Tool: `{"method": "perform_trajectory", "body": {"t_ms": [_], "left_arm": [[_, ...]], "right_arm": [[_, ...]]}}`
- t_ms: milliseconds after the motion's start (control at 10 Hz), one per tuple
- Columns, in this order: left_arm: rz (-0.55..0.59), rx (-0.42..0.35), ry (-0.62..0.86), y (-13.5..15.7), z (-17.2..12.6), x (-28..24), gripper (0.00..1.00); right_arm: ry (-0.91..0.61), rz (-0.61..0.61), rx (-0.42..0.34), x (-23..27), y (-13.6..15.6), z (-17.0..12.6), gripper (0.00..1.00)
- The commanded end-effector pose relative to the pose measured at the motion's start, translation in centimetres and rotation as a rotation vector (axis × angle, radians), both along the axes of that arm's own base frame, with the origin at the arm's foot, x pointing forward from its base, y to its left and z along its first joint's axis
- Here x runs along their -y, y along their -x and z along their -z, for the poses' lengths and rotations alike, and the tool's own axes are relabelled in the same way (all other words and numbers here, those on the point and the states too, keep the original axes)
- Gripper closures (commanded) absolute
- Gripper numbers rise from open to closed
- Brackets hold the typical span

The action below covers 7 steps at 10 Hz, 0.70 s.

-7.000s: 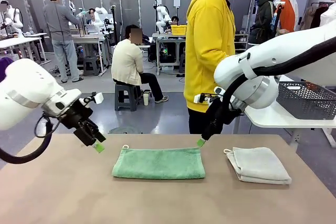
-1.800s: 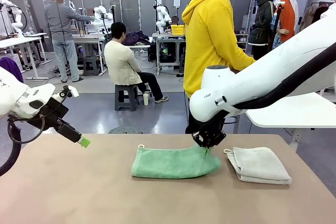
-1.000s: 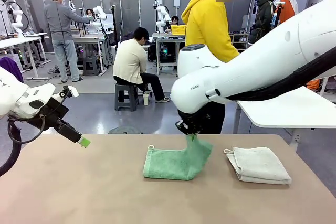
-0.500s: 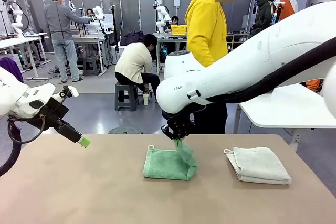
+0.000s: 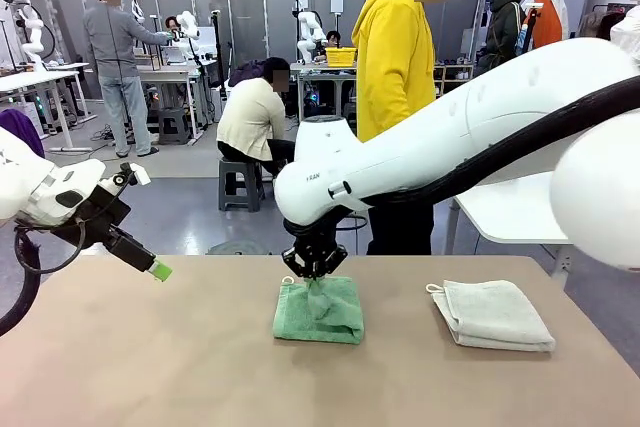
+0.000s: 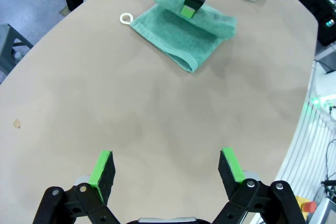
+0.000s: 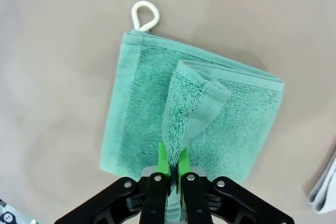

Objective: Fold the towels and place them in the basket.
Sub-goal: When a person lays out a Towel with hook on the table, fold it in half twice.

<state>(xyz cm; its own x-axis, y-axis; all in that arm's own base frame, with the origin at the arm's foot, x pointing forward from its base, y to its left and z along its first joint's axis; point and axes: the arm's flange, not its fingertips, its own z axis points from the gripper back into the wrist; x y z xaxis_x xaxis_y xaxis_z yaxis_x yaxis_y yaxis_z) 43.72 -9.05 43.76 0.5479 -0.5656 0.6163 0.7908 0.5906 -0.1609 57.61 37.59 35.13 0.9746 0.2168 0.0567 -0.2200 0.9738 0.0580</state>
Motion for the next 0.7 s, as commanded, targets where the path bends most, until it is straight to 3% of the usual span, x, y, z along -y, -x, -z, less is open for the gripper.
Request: {"method": "perform_trajectory", "body": {"t_ms": [0, 200, 500, 600], "left_arm": [[0.023, -0.004, -0.007, -0.35, -0.21, -0.09, 0.0], [0.023, -0.004, -0.007, -0.35, -0.21, -0.09, 0.0], [0.023, -0.004, -0.007, -0.35, -0.21, -0.09, 0.0], [0.023, -0.004, -0.007, -0.35, -0.21, -0.09, 0.0]], "right_arm": [[-0.014, 0.043, 0.002, -1.06, -0.69, 0.87, 1.0], [-0.021, 0.043, -0.012, -1.75, -0.81, 1.81, 1.0], [-0.054, 0.04, 0.005, -1.54, -0.67, 1.62, 0.44], [-0.062, 0.036, 0.007, -1.42, -0.56, 1.43, 0.22]]}}
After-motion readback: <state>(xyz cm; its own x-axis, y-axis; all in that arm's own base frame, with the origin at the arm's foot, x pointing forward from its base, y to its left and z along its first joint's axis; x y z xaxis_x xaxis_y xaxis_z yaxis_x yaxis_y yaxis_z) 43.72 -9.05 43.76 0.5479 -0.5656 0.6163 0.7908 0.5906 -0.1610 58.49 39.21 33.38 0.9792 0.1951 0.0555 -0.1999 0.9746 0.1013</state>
